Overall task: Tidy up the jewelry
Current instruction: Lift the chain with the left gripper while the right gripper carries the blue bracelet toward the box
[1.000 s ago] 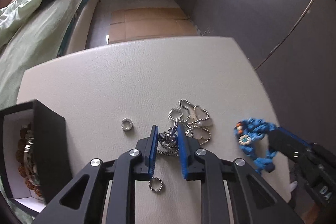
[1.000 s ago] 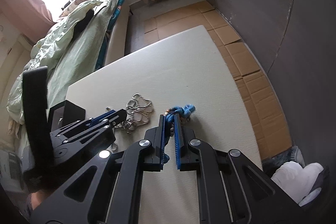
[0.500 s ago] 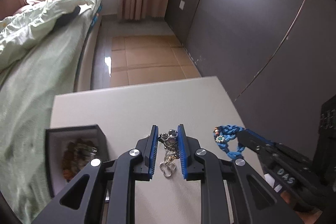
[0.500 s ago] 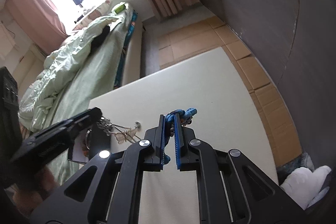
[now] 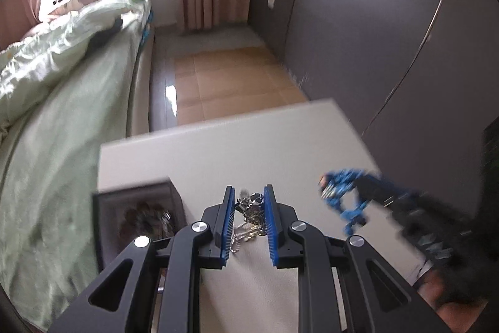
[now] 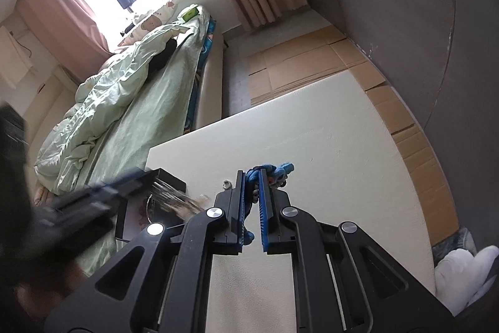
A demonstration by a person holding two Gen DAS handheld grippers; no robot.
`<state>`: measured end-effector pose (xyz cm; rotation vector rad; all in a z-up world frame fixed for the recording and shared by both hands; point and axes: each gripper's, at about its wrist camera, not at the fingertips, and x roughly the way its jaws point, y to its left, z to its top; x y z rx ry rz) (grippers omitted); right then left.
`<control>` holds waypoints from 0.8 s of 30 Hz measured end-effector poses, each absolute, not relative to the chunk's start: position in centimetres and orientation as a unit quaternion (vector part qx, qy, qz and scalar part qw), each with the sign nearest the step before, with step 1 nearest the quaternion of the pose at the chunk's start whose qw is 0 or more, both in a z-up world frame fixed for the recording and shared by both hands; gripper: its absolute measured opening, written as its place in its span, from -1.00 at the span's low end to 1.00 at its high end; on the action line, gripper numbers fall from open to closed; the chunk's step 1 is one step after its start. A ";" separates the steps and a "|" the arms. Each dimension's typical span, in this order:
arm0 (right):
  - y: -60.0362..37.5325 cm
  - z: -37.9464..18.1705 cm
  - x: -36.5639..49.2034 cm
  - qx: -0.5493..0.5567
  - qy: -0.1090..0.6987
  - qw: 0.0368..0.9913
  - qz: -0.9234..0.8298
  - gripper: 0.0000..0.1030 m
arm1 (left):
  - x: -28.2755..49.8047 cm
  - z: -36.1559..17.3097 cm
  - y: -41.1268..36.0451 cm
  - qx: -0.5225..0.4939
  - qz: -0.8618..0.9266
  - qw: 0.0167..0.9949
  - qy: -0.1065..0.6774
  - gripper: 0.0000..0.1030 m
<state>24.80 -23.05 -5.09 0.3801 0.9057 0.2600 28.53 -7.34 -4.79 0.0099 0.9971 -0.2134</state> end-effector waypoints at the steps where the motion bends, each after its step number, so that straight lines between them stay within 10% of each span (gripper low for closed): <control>1: -23.0 -5.1 24.8 0.182 0.434 0.874 0.124 -0.82 | 28.8 -6.3 -7.6 0.004 -0.101 0.865 0.492 -0.68; 8: -23.3 -5.3 24.9 0.178 0.438 0.873 0.121 -0.82 | 29.4 -11.7 -7.8 0.009 -0.085 0.842 0.532 -0.68; 24: -22.3 -5.1 25.1 0.177 0.432 0.873 0.136 -0.82 | 28.1 -0.4 -4.9 -0.032 -0.110 0.892 0.437 -0.68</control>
